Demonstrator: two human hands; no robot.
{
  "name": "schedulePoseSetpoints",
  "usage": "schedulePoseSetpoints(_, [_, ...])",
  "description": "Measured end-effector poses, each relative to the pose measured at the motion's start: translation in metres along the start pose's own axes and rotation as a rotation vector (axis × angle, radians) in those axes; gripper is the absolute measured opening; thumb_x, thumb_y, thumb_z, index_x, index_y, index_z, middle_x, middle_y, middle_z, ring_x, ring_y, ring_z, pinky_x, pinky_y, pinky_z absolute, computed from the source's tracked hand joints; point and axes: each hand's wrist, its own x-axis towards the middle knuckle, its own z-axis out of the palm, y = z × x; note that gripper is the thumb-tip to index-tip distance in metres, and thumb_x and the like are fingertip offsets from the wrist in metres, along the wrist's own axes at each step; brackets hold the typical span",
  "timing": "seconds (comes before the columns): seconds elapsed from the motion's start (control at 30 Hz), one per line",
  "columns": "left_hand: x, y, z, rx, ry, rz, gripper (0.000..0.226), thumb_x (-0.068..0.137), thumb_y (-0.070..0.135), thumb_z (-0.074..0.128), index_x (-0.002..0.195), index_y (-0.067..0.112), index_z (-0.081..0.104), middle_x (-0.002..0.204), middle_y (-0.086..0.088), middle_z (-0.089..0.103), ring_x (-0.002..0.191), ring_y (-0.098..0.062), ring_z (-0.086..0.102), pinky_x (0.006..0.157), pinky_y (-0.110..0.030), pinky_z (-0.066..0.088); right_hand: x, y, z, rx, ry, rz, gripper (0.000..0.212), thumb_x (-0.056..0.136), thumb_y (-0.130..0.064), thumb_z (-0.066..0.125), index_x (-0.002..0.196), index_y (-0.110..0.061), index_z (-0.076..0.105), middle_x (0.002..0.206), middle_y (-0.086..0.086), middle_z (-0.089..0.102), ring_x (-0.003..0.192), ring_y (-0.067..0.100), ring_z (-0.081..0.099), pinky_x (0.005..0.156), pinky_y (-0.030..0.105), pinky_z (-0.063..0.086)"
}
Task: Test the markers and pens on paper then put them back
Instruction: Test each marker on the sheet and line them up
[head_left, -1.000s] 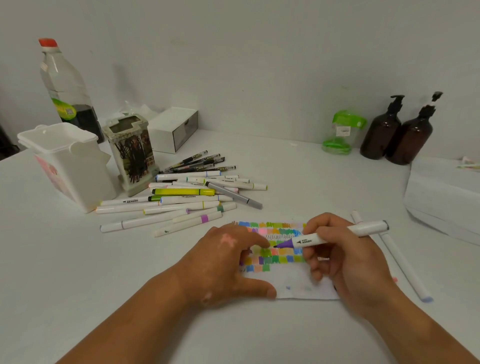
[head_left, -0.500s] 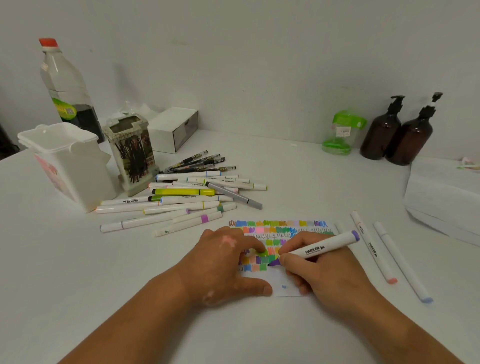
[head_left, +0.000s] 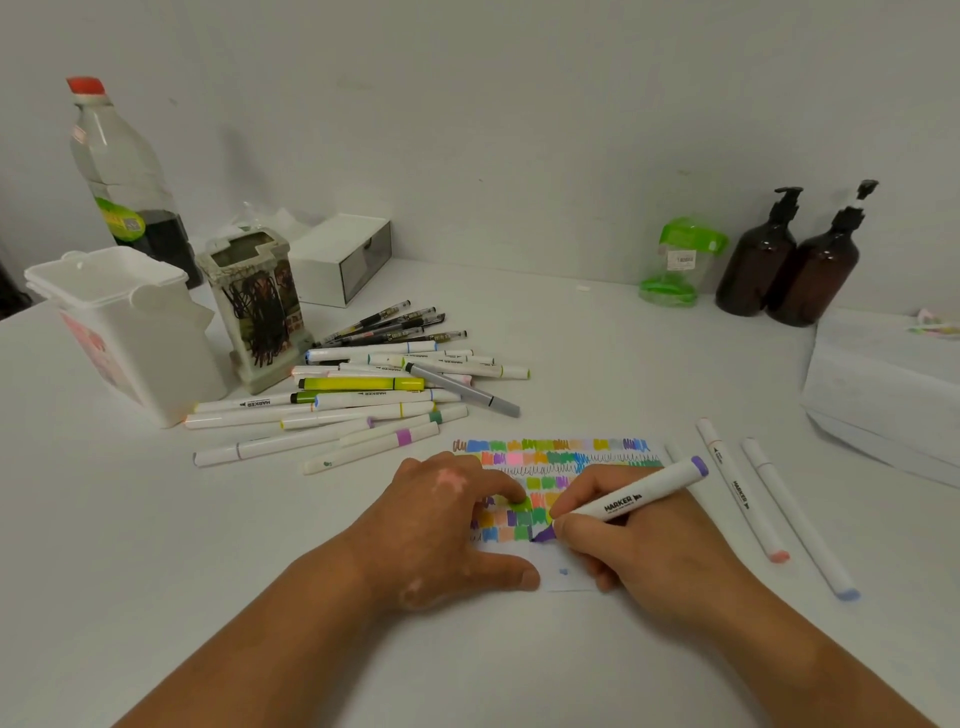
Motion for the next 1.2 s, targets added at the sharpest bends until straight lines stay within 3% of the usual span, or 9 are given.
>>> schedulePoseSetpoints(0.33, [0.000,0.000,-0.001,-0.008,-0.001,0.002,0.077,0.063,0.086,0.061,0.130,0.050,0.050,0.107,0.026,0.041,0.099,-0.004,0.041,0.091,-0.026,0.041,0.002,0.002,-0.001,0.017,0.029,0.019,0.018,0.086,-0.018,0.073,0.076,-0.033,0.072,0.057,0.002,0.067,0.046,0.012,0.063,0.047,0.019,0.049])
schedulePoseSetpoints(0.6, [0.000,0.001,-0.002,-0.006,-0.014,0.000,0.077,0.063,0.086,0.061,0.130,0.050,0.051,0.110,0.025,0.042,0.101,-0.003,0.043,0.095,-0.027,0.044,0.002,0.004,0.000,0.035,0.033,0.016,0.016,0.085,-0.012,0.071,0.074,-0.024,0.071,0.055,0.004,0.065,0.044,0.014,0.060,0.044,0.020,0.047])
schedulePoseSetpoints(0.73, [-0.003,0.002,-0.005,-0.034,0.025,0.007,0.068,0.067,0.084,0.057,0.126,0.049,0.054,0.110,0.024,0.049,0.097,-0.003,0.049,0.087,-0.023,0.047,0.004,0.005,-0.002,0.243,0.161,0.003,0.016,0.086,-0.005,0.070,0.074,-0.015,0.071,0.054,0.005,0.061,0.044,0.014,0.054,0.043,0.022,0.046])
schedulePoseSetpoints(0.77, [-0.005,0.003,-0.007,-0.091,0.070,0.014,0.058,0.074,0.078,0.057,0.122,0.047,0.055,0.105,0.022,0.054,0.092,-0.003,0.053,0.080,-0.020,0.048,0.005,0.006,-0.005,0.314,0.202,-0.006,0.017,0.086,-0.003,0.070,0.073,-0.014,0.070,0.055,0.006,0.061,0.045,0.015,0.053,0.043,0.024,0.046])
schedulePoseSetpoints(0.87, [-0.005,0.002,-0.014,-0.501,0.233,0.005,0.010,0.098,0.036,0.049,0.106,0.038,0.054,0.081,0.014,0.059,0.076,0.002,0.059,0.059,-0.016,0.045,0.008,0.005,-0.011,0.461,0.246,-0.036,0.021,0.087,-0.004,0.071,0.071,-0.017,0.068,0.059,0.010,0.062,0.047,0.017,0.053,0.043,0.026,0.046])
schedulePoseSetpoints(0.97, [-0.004,-0.003,-0.019,-0.708,0.326,-0.040,0.017,0.102,0.017,0.039,0.104,0.032,0.049,0.079,0.012,0.061,0.072,-0.003,0.054,0.062,-0.028,0.047,0.009,0.006,-0.013,0.496,0.213,-0.069,0.014,0.080,-0.021,0.079,0.071,-0.019,0.070,0.060,0.011,0.063,0.048,0.018,0.054,0.043,0.026,0.046])
schedulePoseSetpoints(1.03, [-0.004,-0.003,-0.019,-0.684,0.294,-0.044,0.024,0.104,0.014,0.040,0.111,0.037,0.045,0.092,0.017,0.069,0.077,-0.006,0.059,0.064,-0.021,0.051,0.009,0.006,-0.013,0.524,0.180,-0.082,0.016,0.071,-0.031,0.080,0.074,-0.018,0.071,0.061,0.010,0.062,0.050,0.018,0.054,0.045,0.026,0.047])
schedulePoseSetpoints(1.1, [-0.005,0.001,-0.017,-0.679,0.259,-0.019,0.027,0.104,0.017,0.045,0.115,0.040,0.041,0.103,0.021,0.071,0.078,-0.007,0.064,0.067,-0.019,0.055,0.009,0.007,-0.013,0.611,0.139,-0.082,0.016,0.071,-0.028,0.077,0.077,-0.015,0.073,0.064,0.011,0.062,0.053,0.018,0.055,0.046,0.027,0.047])
schedulePoseSetpoints(1.2, [-0.006,0.005,-0.016,-0.716,0.247,0.018,0.015,0.102,0.020,0.051,0.111,0.031,0.047,0.105,0.019,0.073,0.075,-0.014,0.069,0.069,-0.025,0.058,0.009,0.006,-0.015,0.748,0.117,-0.082,0.009,0.076,-0.016,0.064,0.075,-0.015,0.072,0.062,0.012,0.061,0.051,0.019,0.055,0.044,0.028,0.047])
